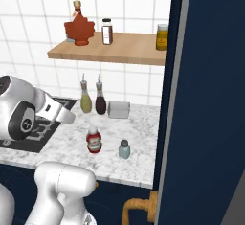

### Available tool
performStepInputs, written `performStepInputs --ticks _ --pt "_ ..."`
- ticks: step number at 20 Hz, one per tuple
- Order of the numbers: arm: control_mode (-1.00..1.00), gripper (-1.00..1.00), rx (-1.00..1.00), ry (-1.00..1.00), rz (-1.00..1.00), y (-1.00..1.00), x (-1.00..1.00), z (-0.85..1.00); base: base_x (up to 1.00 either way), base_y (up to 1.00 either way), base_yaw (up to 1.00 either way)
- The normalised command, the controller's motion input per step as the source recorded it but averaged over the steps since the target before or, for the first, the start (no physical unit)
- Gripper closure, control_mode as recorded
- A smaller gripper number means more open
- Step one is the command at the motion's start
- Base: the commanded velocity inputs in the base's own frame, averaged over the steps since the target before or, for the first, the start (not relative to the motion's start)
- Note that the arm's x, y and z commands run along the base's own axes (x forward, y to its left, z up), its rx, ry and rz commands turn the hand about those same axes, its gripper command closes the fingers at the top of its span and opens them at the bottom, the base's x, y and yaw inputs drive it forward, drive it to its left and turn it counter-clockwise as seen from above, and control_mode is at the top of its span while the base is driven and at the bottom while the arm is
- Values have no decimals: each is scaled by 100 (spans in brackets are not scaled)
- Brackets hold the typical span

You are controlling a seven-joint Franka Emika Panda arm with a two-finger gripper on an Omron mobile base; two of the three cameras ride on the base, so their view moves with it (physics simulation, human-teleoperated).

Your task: Put the shaker and condiment bottle from the counter next to their counterparts in the cabinet.

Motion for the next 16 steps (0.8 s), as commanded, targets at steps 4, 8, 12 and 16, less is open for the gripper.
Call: performStepInputs --ticks 4,8,12,16 --pt "-100 -100 0 -13 -53 54 -8 -31 0 0 0" --pt "-100 -100 0 -20 -41 72 0 -19 0 0 0" --pt "-100 -100 12 -31 -9 58 0 -19 0 0 0" --pt "-100 -100 12 -31 2 13 0 -41 0 0 0"
